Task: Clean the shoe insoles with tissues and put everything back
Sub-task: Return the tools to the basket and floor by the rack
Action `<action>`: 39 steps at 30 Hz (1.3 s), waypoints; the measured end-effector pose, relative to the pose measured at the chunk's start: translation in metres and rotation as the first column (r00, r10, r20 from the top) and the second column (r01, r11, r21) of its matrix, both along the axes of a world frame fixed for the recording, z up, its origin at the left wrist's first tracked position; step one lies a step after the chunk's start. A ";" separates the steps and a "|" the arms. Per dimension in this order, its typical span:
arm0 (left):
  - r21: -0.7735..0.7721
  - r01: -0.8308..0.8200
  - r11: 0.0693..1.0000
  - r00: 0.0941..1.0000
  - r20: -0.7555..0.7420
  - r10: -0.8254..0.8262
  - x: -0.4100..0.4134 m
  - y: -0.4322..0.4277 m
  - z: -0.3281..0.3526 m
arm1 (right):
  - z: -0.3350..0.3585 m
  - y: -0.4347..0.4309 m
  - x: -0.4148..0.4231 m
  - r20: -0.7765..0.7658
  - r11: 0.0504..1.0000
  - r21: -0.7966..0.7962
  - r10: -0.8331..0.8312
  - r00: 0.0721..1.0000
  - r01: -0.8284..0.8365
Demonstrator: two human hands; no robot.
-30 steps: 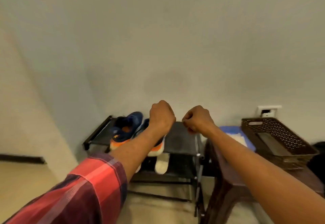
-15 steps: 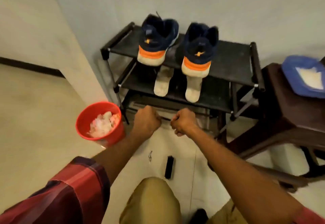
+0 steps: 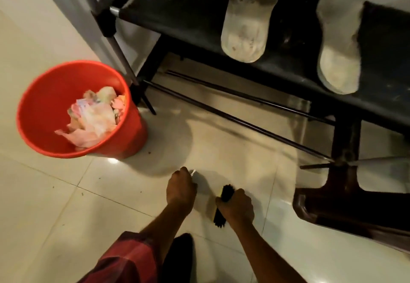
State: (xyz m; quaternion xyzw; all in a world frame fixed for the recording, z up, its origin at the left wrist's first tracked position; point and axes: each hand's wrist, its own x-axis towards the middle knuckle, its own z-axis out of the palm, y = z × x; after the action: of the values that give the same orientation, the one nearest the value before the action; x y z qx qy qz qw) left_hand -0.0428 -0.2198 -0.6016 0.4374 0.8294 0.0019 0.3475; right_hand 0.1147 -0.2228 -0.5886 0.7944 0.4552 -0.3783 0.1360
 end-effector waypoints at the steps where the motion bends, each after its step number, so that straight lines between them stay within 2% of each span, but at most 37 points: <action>1: 0.022 -0.010 1.000 1.000 0.003 0.010 0.000 0.001 -0.006 | -0.003 -0.002 -0.003 0.003 1.000 0.014 -0.002 1.000 0.002; 9: 0.094 -0.076 0.993 0.997 0.033 0.073 0.004 -0.007 -0.016 | -0.003 -0.007 -0.013 -0.061 0.999 0.041 -0.001 0.998 0.004; 14: 0.142 -0.054 0.988 0.997 0.058 0.046 -0.006 -0.014 0.038 | 0.051 0.003 -0.012 -0.081 0.997 0.071 0.027 0.996 -0.021; 21: 0.392 0.011 0.920 0.995 0.084 -0.047 -0.015 0.002 0.220 | 0.221 0.013 -0.017 -0.120 0.948 0.313 0.095 0.988 -0.054; 28: 0.678 0.169 0.715 0.975 -0.008 -0.223 0.012 -0.012 0.434 | 0.419 -0.009 0.015 -0.169 0.801 0.598 0.152 0.974 -0.021; 31: 0.761 0.165 0.628 0.968 -0.003 -0.250 0.033 -0.012 0.512 | 0.493 -0.016 0.040 -0.162 0.732 0.681 0.164 0.973 -0.010; 35: 0.835 0.196 0.515 0.950 -0.032 -0.309 0.070 -0.007 0.598 | 0.571 -0.017 0.082 -0.110 0.641 0.768 0.141 0.984 -0.006; 39: 0.866 0.227 0.446 0.935 -0.065 -0.349 0.115 0.007 0.654 | 0.623 -0.018 0.134 -0.066 0.556 0.831 0.106 0.992 -0.004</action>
State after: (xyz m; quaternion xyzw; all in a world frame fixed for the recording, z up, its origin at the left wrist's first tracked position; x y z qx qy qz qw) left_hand 0.0719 -0.2132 0.0524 0.6847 0.6071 0.3824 0.1280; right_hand 0.2487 -0.2408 0.0340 0.7285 0.6109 -0.1582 -0.2665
